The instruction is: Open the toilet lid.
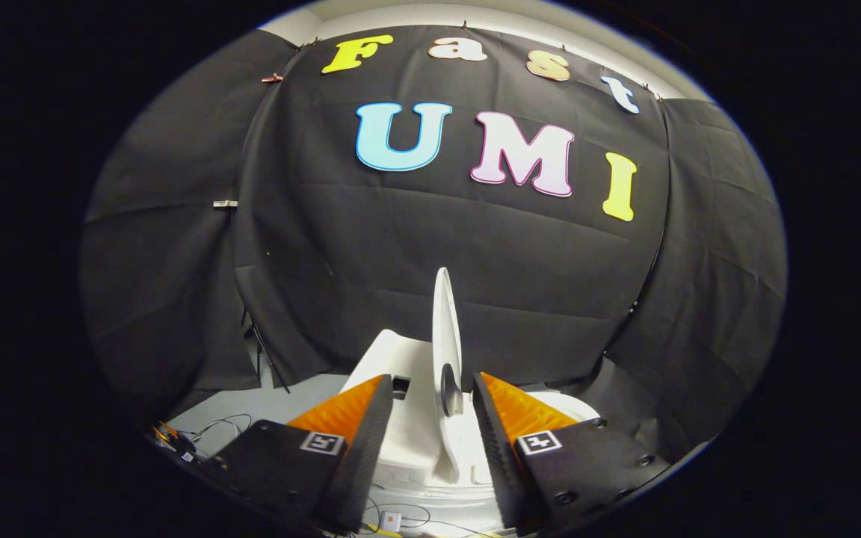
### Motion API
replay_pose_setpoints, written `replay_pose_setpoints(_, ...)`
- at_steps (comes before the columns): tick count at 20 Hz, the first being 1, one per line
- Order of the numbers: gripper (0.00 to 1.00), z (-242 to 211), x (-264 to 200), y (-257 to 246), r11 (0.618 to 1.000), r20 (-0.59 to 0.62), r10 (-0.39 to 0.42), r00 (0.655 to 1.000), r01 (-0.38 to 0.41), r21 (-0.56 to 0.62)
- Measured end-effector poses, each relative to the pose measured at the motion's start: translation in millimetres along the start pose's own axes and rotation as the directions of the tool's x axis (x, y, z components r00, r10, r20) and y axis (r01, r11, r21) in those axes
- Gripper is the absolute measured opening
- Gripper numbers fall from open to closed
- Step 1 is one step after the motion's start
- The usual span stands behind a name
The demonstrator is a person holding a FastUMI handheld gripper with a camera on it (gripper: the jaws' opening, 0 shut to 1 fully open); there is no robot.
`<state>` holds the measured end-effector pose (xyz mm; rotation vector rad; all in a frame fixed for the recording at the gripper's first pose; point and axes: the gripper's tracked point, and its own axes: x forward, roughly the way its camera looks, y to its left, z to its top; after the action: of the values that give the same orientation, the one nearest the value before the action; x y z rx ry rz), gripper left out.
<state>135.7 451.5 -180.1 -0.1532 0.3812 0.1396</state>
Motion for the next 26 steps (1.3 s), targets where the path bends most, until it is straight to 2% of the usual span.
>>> replay_pose_setpoints(4, 1.0, 1.1, -7.9, 0.9, 0.999, 0.01, 0.034, 0.999, -0.034, -0.004)
replay_pose_setpoints(14, 0.99, 50.7, -47.1, -55.2, 0.993, 0.14, 0.033, 0.99, -0.048, 0.103)
replay_pose_setpoints(20, 0.99, 77.5, -71.9, -112.7, 0.989, 0.18, 0.027, 0.983, -0.053, 0.141)
replay_pose_setpoints(26, 0.99, 99.6, -109.6, -176.7, 0.991, 0.231, 0.013, 0.973, -0.044, 0.127)
